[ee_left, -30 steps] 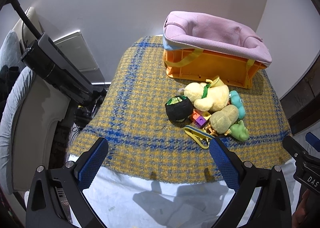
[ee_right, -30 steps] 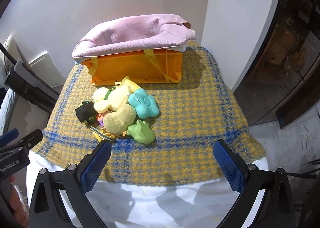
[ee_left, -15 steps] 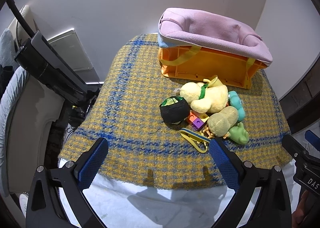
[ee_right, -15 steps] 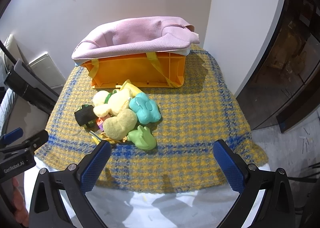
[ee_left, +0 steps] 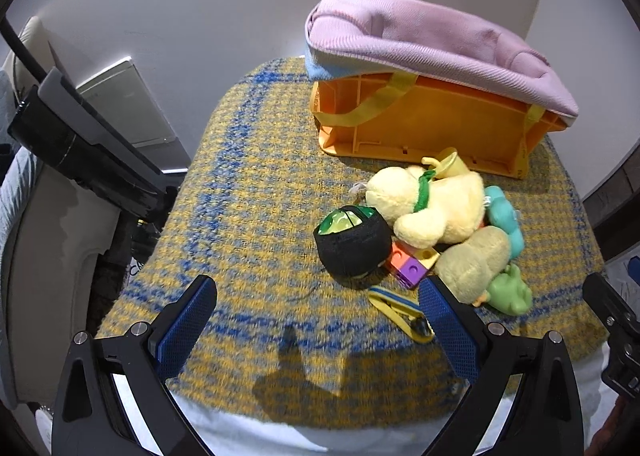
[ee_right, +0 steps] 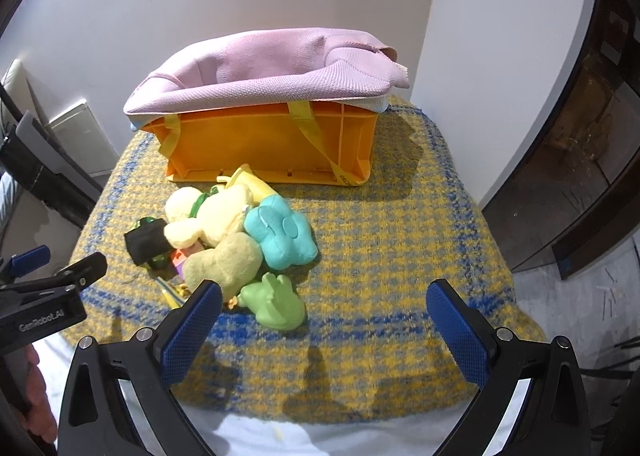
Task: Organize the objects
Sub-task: 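Close the left gripper on the black-and-green ball while the right gripper approaches the green frog, then lift the ball with the left gripper while the right gripper grasps the green frog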
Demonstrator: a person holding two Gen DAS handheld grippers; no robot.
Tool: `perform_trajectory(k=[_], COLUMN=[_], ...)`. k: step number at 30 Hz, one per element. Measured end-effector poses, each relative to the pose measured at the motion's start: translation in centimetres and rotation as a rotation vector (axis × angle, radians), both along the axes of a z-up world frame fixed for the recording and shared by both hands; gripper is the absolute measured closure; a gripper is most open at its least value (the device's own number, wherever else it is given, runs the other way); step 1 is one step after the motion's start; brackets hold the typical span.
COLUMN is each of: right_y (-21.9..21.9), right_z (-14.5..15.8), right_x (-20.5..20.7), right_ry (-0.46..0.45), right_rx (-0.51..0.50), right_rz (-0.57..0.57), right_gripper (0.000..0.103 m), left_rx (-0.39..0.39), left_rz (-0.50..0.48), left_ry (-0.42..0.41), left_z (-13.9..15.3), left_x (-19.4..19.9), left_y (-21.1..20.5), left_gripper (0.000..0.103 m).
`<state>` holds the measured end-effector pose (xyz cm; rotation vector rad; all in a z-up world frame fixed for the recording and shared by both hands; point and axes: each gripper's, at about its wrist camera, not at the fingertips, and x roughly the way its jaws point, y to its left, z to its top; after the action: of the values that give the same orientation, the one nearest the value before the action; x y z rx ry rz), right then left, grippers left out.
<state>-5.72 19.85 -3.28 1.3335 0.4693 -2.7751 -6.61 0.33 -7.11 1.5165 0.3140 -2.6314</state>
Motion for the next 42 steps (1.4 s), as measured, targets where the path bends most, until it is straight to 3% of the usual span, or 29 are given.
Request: perform_trajectory(k=[19, 21, 26, 30, 42], right_y=[1.3, 1.3, 1.3, 1.1, -0.4], right_z=[-3.8, -4.2, -4.7, -4.7, -5.1], right_x=[-3.1, -3.2, -3.4, -3.4, -2.0], right_ry=[-0.077, -0.085, -0.099, -0.101, -0.106], right_rx=[0.000, -0.001, -0.006, -0.002, 0.003], right_rz=[-0.058, -0.061, -0.064, -0.062, -0.031], right_gripper=[0.000, 0.000, 0.000, 0.000, 0.000], left_rx=[0.028, 0.033, 0.066, 0.082, 0.100], left_rz=[-0.027, -0.034, -0.049, -0.079, -0.011], left_ry=[-0.072, -0.077, -0.076, -0.057, -0.035], left_z=[-5.2, -5.6, -6.2, -6.1, -6.2], left_x=[-5.6, -6.1, -6.5, -6.3, -3.0], left_y=[1.2, 1.3, 1.1, 1.5, -0.4], left_gripper=[0.003, 0.011, 0.021, 0.042, 0.044])
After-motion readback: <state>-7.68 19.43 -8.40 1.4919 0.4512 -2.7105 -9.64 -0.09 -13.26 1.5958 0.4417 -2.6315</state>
